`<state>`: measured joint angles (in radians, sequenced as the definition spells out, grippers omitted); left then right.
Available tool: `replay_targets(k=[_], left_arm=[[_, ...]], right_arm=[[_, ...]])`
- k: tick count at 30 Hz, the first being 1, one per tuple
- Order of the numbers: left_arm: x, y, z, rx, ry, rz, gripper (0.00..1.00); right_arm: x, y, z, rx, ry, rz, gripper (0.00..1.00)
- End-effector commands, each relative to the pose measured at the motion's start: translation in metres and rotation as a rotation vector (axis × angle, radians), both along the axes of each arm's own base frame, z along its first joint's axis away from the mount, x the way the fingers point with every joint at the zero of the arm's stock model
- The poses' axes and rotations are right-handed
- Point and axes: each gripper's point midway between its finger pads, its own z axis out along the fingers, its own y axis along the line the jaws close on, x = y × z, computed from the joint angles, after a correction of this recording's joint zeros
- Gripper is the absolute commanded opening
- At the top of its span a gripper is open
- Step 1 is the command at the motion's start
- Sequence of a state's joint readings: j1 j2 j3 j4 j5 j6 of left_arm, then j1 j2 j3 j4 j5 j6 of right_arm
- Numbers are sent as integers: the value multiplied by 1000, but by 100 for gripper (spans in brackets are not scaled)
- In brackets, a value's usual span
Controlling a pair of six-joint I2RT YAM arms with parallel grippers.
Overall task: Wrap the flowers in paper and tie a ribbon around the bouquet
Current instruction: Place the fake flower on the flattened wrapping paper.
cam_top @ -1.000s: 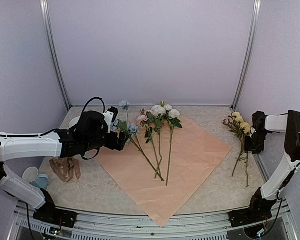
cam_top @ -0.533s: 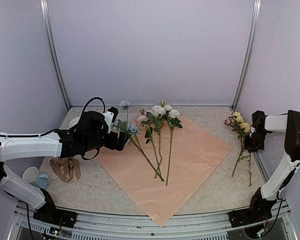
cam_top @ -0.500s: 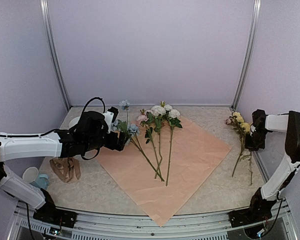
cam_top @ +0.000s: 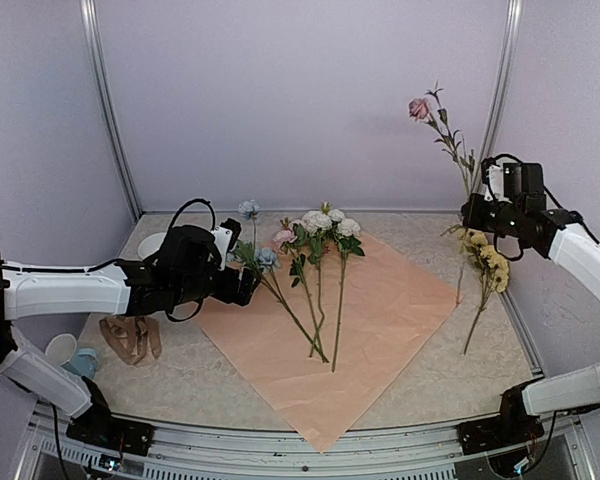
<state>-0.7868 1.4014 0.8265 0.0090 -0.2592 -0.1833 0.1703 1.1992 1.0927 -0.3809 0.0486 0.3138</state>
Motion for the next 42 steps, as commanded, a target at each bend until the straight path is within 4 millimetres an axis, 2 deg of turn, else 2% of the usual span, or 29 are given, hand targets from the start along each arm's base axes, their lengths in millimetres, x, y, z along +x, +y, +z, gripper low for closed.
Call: replay_targets(k=[1,3,5,7,9,15,19,20,24,28,31,34,36,39,40,42], left_arm=[[7,-11,3,-46,11,8,99],[8,-13,2,-41,24,11,99],[7,-13,0,-34,30,8,99],[5,-10,-3,-24,33,9,99],[4,-6,-4,-10,34,15,99],[2,1,-10,-6,37,29,99],[2,-2,-12,-1,43,19,99],[3,-2,-11,4,43,17,99],[3,2,-11,19,35,24,99],[2,4,-12,23,34,25,99],[2,3,-13,22,38,20,99],[2,2,-13,21,35,14,99],[3,1,-13,20,34,10,99],[3,0,-13,22,31,9,99],[4,0,-13,23,30,9,99],[3,-1,-14,23,33,5,99]], right_arm=[[-22,140,-6,569,-15,387,0],[-28,191,-25,617,66,460,0],[-27,230,-51,586,165,488,0],[-24,258,-85,538,283,494,0],[-22,276,-113,514,373,507,0],[-15,298,-170,600,503,462,0],[-7,304,-190,603,527,442,0],[-6,304,-194,589,532,435,4],[-2,291,-192,519,519,390,36],[3,259,-172,406,461,327,44],[10,209,-149,264,397,227,49],[13,132,-143,85,404,81,59],[9,63,-155,-24,474,-71,67],[-16,-35,-179,-158,606,-330,98],[-25,-57,-185,-200,635,-384,100],[-39,-84,-199,-222,675,-439,100]])
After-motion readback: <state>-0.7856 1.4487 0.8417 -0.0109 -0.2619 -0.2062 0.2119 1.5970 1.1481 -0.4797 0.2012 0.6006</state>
